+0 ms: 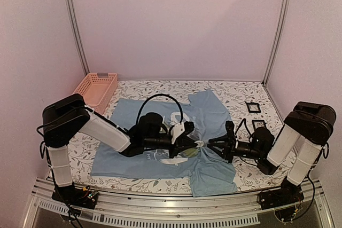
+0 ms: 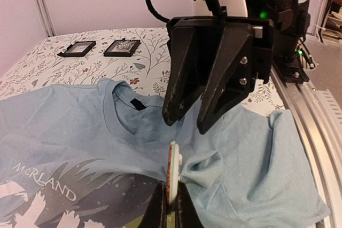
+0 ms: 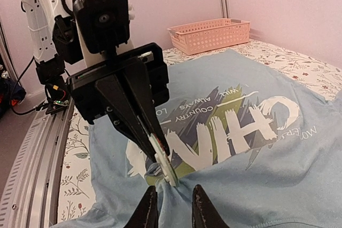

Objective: Pin the brooch onto the clothing

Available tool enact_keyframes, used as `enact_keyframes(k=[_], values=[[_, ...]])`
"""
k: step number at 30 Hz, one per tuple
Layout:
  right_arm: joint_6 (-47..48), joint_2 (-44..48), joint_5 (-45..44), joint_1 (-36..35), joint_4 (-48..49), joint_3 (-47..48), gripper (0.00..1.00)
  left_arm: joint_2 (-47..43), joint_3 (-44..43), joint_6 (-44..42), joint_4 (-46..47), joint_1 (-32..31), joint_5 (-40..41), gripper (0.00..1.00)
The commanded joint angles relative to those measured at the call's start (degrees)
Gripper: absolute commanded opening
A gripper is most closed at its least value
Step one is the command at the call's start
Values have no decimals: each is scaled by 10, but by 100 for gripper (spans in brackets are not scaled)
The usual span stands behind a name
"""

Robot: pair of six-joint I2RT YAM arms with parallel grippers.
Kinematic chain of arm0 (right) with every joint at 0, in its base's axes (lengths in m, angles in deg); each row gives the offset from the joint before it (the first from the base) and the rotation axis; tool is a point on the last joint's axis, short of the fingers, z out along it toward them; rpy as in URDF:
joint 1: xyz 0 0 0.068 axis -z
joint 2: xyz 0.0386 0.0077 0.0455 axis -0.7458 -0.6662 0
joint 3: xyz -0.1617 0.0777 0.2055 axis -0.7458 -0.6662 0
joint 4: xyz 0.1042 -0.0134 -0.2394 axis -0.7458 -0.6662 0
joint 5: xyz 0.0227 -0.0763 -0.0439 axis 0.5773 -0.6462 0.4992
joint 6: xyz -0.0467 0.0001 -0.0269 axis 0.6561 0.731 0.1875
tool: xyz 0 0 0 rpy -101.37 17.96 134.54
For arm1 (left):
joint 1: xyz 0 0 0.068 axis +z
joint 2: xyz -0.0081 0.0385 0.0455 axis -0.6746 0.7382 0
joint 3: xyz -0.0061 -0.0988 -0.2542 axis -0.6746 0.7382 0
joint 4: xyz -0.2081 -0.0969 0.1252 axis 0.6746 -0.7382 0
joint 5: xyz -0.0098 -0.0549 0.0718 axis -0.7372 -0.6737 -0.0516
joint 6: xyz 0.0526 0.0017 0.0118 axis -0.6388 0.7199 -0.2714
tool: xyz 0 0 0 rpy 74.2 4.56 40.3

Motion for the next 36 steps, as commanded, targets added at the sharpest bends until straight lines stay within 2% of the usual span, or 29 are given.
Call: enact_keyframes(k=[1, 4, 7, 10, 12, 14, 17, 19, 21, 23, 25, 28, 32, 36], values=[[8, 48, -18, 5, -81, 16, 22, -3, 0, -74, -18, -30, 53, 0], [-9, 94, -77, 13, -204, 49, 24, 9, -8, -150, -41, -64, 120, 1], [-19, 150, -182, 18, -408, 122, 26, 20, -15, -211, -69, -91, 186, 4], [-21, 175, -296, 20, -565, 186, 27, 21, -23, -252, -112, -109, 203, 23], [-28, 177, -358, 28, -632, 217, 27, 6, -38, -260, -154, -115, 181, 36], [-39, 172, -380, 46, -687, 246, 27, -20, -57, -258, -220, -116, 124, 44], [-60, 164, -396, 74, -747, 282, 27, -56, -92, -254, -342, -115, 25, 47], [-61, 161, -417, 84, -771, 303, 27, -74, -106, -238, -393, -114, 8, 45], [-59, 154, -414, 95, -802, 334, 27, -101, -98, -199, -392, -98, 35, 41], [-54, 135, -407, 105, -848, 375, 27, -122, -88, -124, -371, -56, 89, 41], [-46, 100, -408, 107, -899, 419, 27, -131, -93, -36, -377, 1, 141, 41], [-32, 37, -403, 110, -942, 465, 24, -136, -68, 120, -369, 83, 262, 41], [-15, -50, -392, 121, -999, 546, 17, -136, 12, 301, -347, 179, 336, 41], [-4, -149, -413, 130, -1079, 627, 13, -126, 64, 382, -331, 221, 379, 42]])
